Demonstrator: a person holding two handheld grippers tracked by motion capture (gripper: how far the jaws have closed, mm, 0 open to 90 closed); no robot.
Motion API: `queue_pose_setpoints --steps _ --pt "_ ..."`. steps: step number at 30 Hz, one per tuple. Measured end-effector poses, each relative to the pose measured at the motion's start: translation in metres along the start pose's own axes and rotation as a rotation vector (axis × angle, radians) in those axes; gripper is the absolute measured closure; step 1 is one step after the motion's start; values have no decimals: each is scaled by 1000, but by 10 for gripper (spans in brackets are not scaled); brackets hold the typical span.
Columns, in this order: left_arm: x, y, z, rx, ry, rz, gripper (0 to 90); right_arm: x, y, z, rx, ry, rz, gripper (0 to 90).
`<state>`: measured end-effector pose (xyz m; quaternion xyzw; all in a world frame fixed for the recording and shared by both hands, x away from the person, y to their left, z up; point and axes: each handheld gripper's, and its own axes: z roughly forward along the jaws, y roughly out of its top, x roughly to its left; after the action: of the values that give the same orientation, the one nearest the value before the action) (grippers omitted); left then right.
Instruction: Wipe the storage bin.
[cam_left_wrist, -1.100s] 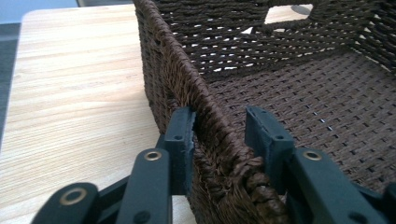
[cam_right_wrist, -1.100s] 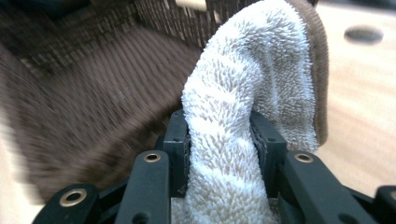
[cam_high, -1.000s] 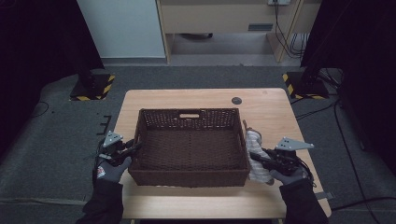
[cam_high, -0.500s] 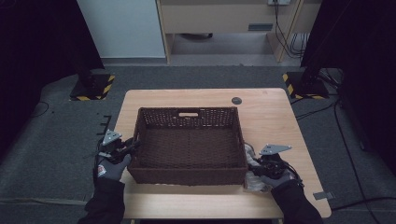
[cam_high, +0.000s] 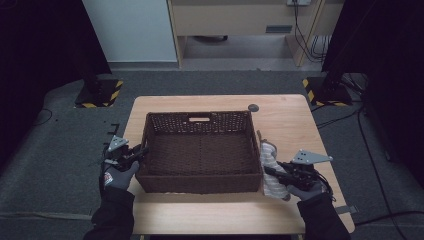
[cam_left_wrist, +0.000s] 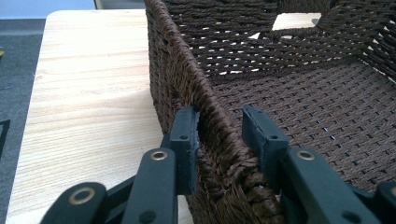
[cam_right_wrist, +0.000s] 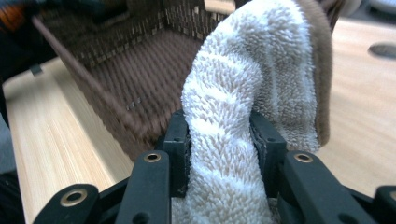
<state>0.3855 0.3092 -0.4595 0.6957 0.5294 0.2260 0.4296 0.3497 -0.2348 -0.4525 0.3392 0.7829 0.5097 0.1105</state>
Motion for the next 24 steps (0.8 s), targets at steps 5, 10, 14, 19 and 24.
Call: queue_pose_setpoints --steps 5,10,14,19,24 --pt "2 1 1 -1 -3 1 655 -1 -11 19 100 -11 -8 656" --pt "5 1 1 -2 -6 -1 652 -4 -25 38 208 -24 -5 652" --pt "5 1 1 -4 3 9 641 -7 -25 38 200 -14 20 652" --pt "5 0 -1 -18 27 17 517 -3 -11 18 107 -12 0 651" --pt "6 1 -12 -71 14 -2 399 4 0 -4 7 6 -6 652"
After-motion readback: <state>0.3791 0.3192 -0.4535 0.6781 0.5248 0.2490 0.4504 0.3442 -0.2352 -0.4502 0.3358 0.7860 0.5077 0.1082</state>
